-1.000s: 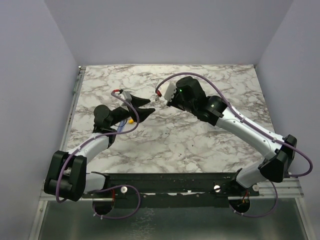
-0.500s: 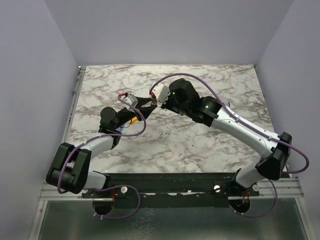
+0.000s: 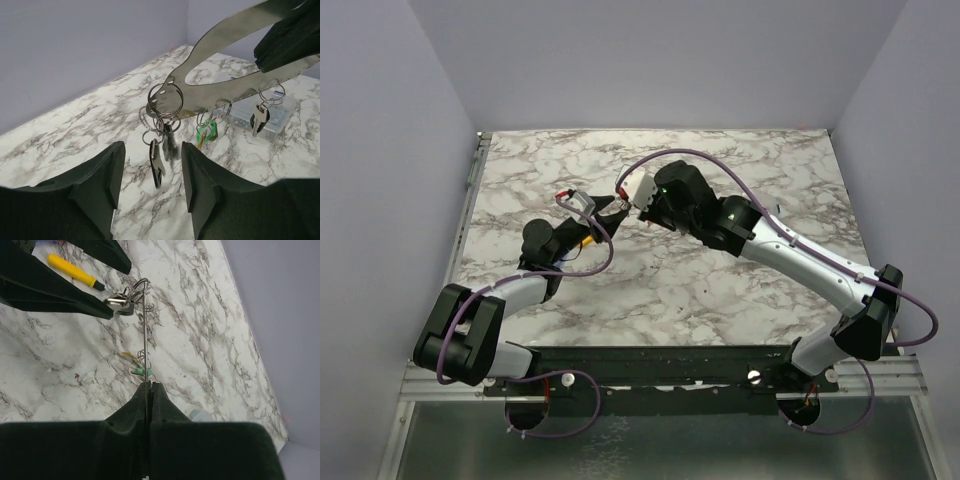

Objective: Remove the keys from the keyring

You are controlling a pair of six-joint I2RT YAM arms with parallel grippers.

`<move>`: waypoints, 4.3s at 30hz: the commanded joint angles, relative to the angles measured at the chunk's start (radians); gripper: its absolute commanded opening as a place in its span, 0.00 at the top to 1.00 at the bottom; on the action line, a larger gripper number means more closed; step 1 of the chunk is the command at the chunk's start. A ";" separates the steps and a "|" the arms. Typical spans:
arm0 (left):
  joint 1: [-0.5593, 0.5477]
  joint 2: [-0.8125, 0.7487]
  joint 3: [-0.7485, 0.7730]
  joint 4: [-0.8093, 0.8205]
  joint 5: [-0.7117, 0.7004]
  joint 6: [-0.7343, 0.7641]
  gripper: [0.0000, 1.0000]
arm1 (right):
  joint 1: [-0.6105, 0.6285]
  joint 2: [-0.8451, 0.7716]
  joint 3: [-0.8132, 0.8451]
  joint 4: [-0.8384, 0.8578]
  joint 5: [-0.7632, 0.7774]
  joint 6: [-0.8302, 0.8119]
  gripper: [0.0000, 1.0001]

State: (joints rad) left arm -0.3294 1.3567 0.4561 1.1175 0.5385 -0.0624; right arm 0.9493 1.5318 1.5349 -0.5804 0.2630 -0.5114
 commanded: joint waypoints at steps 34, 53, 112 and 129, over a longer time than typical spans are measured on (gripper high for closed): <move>-0.013 0.090 0.051 0.096 0.102 -0.122 0.69 | 0.006 -0.006 0.001 0.017 -0.049 0.073 0.99; 0.036 -0.031 0.092 -0.283 0.086 -0.053 1.00 | -0.083 -0.064 -0.160 0.103 0.013 0.096 0.99; -0.353 -0.214 0.615 -1.601 -0.195 1.375 1.00 | -0.339 -0.436 -0.643 0.504 -0.932 0.373 0.00; -0.382 -0.468 0.319 -1.492 -0.175 1.887 1.00 | -0.376 -0.334 -0.606 0.747 -1.199 0.421 0.00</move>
State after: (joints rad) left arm -0.7036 0.9531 0.8181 -0.4530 0.3214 1.6646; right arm 0.5739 1.1843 0.9031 0.0933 -0.8139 -0.0948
